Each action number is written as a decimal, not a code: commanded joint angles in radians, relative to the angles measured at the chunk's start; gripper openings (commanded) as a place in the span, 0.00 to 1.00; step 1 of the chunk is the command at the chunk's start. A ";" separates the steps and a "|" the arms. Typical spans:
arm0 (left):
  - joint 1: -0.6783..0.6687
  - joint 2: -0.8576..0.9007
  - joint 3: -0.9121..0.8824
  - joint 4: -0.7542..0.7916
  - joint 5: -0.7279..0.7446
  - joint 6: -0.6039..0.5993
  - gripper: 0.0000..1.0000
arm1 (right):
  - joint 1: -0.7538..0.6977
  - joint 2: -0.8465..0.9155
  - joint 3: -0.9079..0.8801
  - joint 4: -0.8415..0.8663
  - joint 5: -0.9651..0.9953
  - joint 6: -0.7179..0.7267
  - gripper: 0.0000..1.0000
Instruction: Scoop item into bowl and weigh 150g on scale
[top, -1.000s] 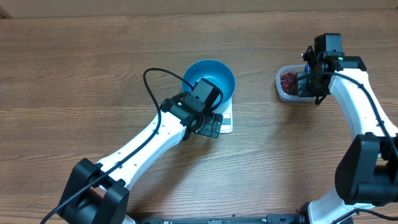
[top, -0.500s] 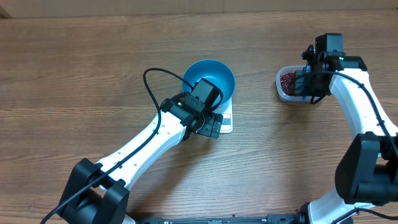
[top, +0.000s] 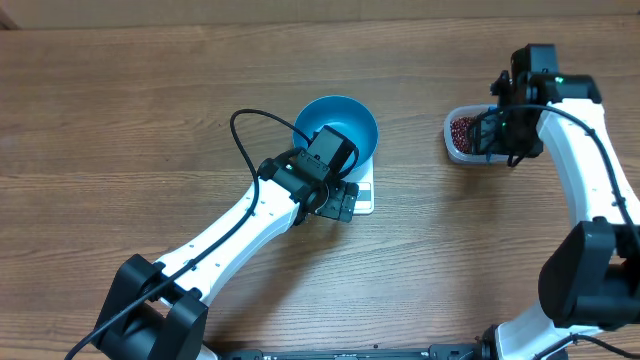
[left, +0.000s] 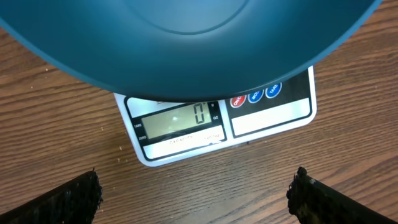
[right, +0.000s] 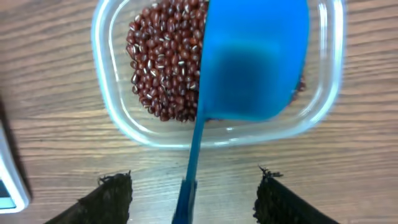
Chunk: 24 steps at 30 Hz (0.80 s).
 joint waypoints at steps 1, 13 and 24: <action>0.005 0.004 -0.005 0.002 -0.012 -0.003 1.00 | 0.003 -0.130 0.050 -0.022 0.009 0.048 0.68; 0.005 0.004 -0.005 0.002 -0.012 -0.003 0.99 | 0.003 -0.408 -0.222 0.172 0.102 0.218 0.68; 0.005 0.004 -0.005 0.002 -0.012 -0.003 1.00 | 0.007 -0.410 -0.497 0.475 -0.009 0.119 0.58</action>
